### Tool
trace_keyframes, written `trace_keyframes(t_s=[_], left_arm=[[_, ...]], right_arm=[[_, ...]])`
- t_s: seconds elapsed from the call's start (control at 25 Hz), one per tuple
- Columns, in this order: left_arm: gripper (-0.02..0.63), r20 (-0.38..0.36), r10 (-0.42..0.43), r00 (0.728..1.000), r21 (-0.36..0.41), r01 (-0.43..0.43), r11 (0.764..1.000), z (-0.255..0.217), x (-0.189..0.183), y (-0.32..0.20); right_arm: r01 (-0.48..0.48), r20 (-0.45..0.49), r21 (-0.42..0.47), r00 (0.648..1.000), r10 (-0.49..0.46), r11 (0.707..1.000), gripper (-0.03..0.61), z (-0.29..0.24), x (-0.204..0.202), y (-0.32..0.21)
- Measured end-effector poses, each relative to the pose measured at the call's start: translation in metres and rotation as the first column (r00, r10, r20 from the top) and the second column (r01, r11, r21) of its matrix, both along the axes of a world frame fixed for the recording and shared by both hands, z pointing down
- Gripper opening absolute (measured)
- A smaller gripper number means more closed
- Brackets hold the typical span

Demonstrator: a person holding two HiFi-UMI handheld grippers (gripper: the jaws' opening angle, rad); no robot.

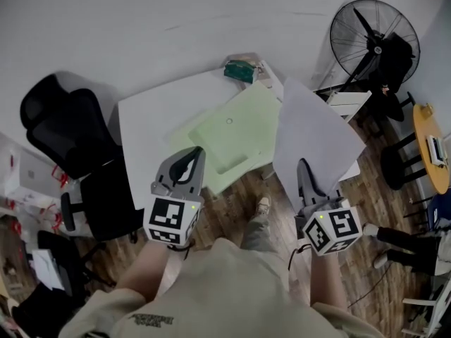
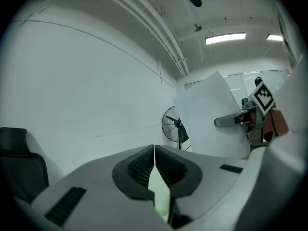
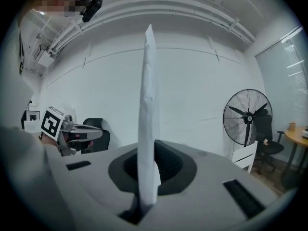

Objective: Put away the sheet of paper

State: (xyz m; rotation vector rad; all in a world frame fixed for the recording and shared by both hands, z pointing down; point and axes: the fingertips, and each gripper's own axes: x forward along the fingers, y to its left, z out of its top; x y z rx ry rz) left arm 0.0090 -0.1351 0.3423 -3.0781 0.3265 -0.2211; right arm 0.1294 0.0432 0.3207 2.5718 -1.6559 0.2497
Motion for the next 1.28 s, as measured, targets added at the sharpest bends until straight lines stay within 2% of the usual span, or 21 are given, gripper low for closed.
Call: trace_keyframes(t_s=[0.24, 0.52, 0.76, 1.04, 1.28], left_arm=[[0.023, 0.016, -0.035, 0.999, 0.004, 0.034, 0.999, 0.008, 0.019, -0.007], [0.023, 0.055, -0.119, 0.991, 0.000, 0.119, 0.993, 0.023, 0.052, -0.024], [0.022, 0.097, -0.186, 0.978, -0.065, 0.193, 0.979, 0.041, 0.099, -0.045], [0.023, 0.172, -0.296, 0.939, -0.076, 0.313, 0.947, 0.060, 0.140, -0.066], [0.023, 0.235, -0.416, 0.879, -0.077, 0.443, 0.893, 0.080, 0.150, -0.075]], right_arm=[[0.032, 0.021, -0.003, 0.999, -0.032, 0.999, 0.023, 0.013, 0.030, -0.013], [0.122, 0.080, -0.039, 0.990, -0.119, 0.992, 0.023, 0.044, 0.078, -0.043], [0.230, 0.154, -0.073, 0.964, -0.217, 0.971, 0.023, 0.071, 0.126, -0.081], [0.380, 0.232, -0.103, 0.908, -0.349, 0.919, 0.023, 0.097, 0.173, -0.124], [0.510, 0.292, -0.117, 0.838, -0.461, 0.852, 0.023, 0.123, 0.198, -0.161]])
